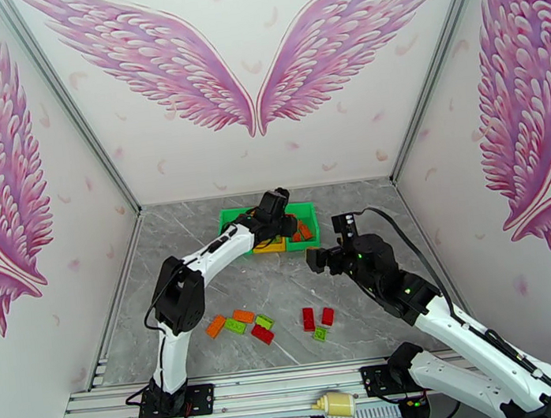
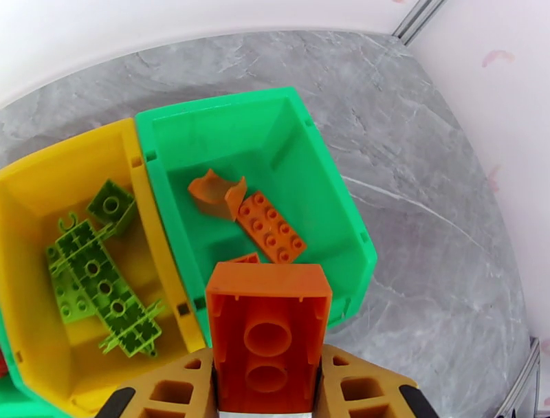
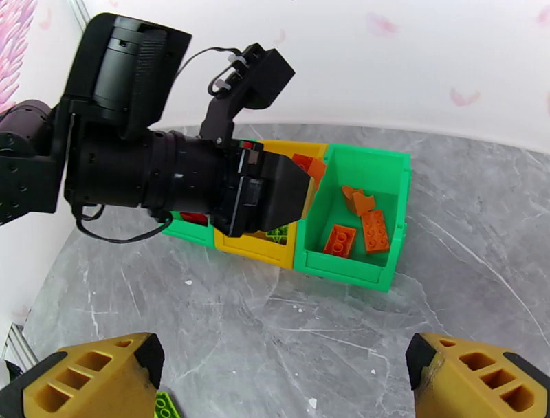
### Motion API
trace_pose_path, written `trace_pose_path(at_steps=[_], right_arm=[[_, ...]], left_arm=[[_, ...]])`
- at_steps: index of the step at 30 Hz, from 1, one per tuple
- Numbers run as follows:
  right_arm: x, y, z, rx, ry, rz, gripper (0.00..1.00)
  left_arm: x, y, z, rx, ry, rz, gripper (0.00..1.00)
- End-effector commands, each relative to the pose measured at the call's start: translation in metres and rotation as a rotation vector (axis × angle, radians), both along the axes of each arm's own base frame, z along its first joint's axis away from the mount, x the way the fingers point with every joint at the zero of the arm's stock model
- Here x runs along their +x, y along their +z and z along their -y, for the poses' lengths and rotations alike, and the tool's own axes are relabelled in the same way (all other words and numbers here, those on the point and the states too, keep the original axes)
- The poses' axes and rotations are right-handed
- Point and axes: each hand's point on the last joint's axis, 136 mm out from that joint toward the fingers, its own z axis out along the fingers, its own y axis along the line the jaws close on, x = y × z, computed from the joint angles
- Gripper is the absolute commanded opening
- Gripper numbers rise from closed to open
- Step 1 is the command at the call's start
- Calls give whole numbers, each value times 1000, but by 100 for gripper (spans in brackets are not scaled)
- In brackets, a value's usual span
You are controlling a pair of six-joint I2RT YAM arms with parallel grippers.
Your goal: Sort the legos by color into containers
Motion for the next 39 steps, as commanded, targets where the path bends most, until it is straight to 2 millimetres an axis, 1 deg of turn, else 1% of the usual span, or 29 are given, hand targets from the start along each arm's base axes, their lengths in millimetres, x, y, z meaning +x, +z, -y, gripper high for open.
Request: trace_pose_path(at_steps=[1, 2, 3, 7, 9, 11, 13, 17, 20, 23, 26, 30, 32, 34, 36, 39], right_arm=[[4, 11, 6, -2, -24, 12, 99], [4, 11, 7, 0, -24, 9, 99], [4, 11, 7, 0, -23, 8, 99], [5, 12, 6, 6, -14, 4, 99], [5, 12, 5, 11, -14, 0, 99], [4, 10, 6, 11, -16, -5, 99], [4, 7, 8, 4, -30, -23, 99], [5, 1, 14, -28, -59, -73, 99], [5, 0, 17, -22, -79, -82, 99], [3, -5, 21, -20, -100, -122, 99], [-1, -15, 27, -33, -132, -208, 99], [-5, -26, 21, -33, -97, -281, 99], [-9, -35, 20, -45, -90, -330, 99], [-13, -42, 21, -51, -105, -398, 99], [-17, -49, 20, -41, -113, -450, 99], [-23, -62, 25, -30, -154, -504, 99]], left_arm=[[17, -9, 13, -25, 21, -9, 26], [21, -11, 17, -28, 21, -11, 26], [25, -19, 19, -24, 24, -22, 26], [37, -27, 31, -39, 26, -38, 28], [42, -28, 33, -47, 32, -45, 31], [44, -26, 33, -43, 37, -45, 37], [43, -19, 31, -38, 35, -34, 43], [36, 5, 23, -22, 25, 11, 51], [25, 30, 13, -18, 13, 56, 58], [8, 51, 2, -25, 2, 78, 65], [-11, 71, -11, -27, -14, 111, 73], [-43, 92, -31, -26, -41, 141, 86], [-63, 99, -37, -20, -74, 156, 93], [-83, 101, -43, 11, -109, 186, 97], [-101, 102, -46, 44, -166, 218, 99], [-127, 105, -50, 89, -250, 278, 99]])
